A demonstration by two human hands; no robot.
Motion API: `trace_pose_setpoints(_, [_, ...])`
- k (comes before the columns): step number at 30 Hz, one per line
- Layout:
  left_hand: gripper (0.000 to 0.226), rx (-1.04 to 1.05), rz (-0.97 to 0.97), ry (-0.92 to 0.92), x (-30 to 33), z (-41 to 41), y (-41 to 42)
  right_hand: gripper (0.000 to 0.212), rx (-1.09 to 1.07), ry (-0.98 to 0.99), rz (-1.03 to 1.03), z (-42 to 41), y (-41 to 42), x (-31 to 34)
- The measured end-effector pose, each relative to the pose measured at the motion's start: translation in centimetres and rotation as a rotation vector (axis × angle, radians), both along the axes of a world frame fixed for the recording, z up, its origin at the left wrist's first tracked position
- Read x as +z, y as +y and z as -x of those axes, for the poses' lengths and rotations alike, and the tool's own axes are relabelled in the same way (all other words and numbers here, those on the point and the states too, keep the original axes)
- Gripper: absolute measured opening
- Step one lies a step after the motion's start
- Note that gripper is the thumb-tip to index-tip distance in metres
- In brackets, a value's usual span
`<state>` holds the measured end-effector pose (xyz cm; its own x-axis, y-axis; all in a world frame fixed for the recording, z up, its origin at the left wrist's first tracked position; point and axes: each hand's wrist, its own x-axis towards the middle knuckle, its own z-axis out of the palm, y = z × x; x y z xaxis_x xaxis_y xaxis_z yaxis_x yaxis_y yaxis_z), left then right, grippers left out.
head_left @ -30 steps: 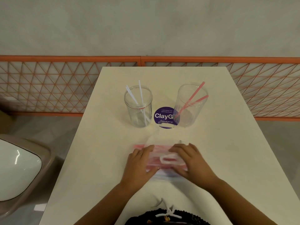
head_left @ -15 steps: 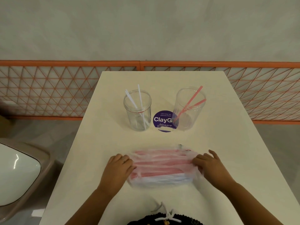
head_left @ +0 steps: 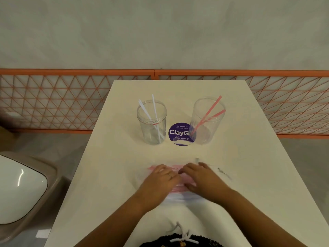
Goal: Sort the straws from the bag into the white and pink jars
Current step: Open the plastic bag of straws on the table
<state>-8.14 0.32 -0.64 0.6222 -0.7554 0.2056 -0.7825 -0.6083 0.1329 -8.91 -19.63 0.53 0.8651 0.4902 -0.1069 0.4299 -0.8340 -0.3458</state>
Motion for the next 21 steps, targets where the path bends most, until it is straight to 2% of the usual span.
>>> trace_pose_setpoints(3, [0.031, 0.007, -0.207, 0.148, -0.8, -0.1, -0.9, 0.043, 0.036, -0.031, 0.128, 0.4, 0.7, -2.5])
trace_pose_setpoints(6, [0.037, 0.100, -0.258, 0.151, -0.3, -0.6, -0.5, 0.025, 0.009, -0.017, 0.090, 0.1, 0.0, -2.4])
trace_pose_setpoints(9, [0.044, 0.081, -0.298, 0.138, -0.3, -1.1, 0.8, 0.022, 0.034, 0.021, -0.009, 0.4, -1.1, -1.6])
trace_pose_setpoints(12, [0.048, 0.084, -0.338, 0.085, -0.5, -1.4, 2.1, 0.031, 0.086, 0.080, -0.098, 1.6, -1.6, -1.2])
trace_pose_setpoints(15, [0.055, 0.080, -0.334, 0.089, -0.7, -1.8, 3.2, 0.037, 0.107, 0.065, -0.017, 2.4, -1.9, -1.2])
trace_pose_setpoints(18, [0.059, 0.060, -0.320, 0.078, -0.8, -2.3, 4.7, 0.053, 0.044, 0.085, 0.068, 2.6, -2.7, -1.2])
trace_pose_setpoints(21, [0.033, 0.092, -0.335, 0.111, -0.2, -2.3, 6.0, 0.077, -0.076, 0.114, 0.072, 2.8, -3.5, -0.7])
